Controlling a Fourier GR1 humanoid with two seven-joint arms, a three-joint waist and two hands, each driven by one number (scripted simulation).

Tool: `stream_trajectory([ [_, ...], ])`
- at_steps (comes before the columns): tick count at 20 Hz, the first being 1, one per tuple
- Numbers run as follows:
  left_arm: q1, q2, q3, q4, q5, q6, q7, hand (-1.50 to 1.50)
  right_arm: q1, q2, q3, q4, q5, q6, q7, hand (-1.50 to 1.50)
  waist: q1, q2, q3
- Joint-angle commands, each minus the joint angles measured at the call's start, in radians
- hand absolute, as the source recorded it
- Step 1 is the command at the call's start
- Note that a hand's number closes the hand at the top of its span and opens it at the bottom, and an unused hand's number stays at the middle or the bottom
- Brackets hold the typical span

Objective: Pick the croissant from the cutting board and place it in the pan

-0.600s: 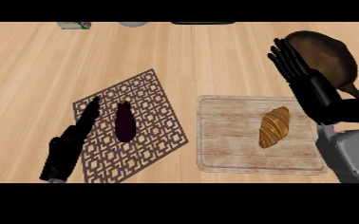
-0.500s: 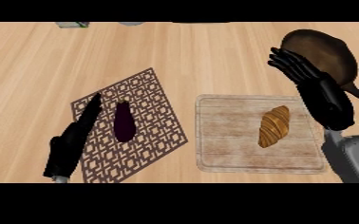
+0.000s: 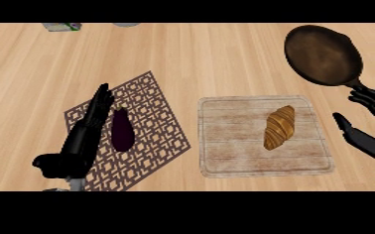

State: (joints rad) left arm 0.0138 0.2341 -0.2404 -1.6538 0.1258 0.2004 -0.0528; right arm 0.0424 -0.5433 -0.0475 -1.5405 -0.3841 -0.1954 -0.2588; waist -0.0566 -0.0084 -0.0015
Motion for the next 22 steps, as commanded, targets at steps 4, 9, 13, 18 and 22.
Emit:
stream_trajectory([
  [4,-0.085,-0.071,-0.009,0.075,0.008,-0.019,-0.031,0.00,0.291,-0.008,-0.026,-0.154,0.171,-0.109,-0.086,-1.50,0.034,0.007,0.001],
  [9,-0.045,-0.093,-0.031,0.087,-0.019,-0.023,-0.070,0.00,0.381,-0.146,-0.063,-0.314,0.198,-0.022,0.083,-1.50,0.042,0.006,0.000],
  [13,-0.035,-0.075,-0.028,0.093,-0.031,-0.045,-0.089,0.00,0.255,-0.244,-0.033,-0.280,0.248,0.030,0.270,-1.50,0.061,0.010,0.000],
  [18,-0.052,-0.078,-0.023,0.079,-0.007,-0.071,-0.074,0.00,0.098,-0.309,0.123,-0.267,0.366,0.066,0.542,-1.50,0.088,0.014,0.000],
  [22,-0.106,-0.080,-0.017,0.068,-0.019,-0.057,-0.012,0.00,-0.001,-0.326,0.242,-0.216,0.439,0.161,0.643,-1.50,0.092,0.015,0.001],
])
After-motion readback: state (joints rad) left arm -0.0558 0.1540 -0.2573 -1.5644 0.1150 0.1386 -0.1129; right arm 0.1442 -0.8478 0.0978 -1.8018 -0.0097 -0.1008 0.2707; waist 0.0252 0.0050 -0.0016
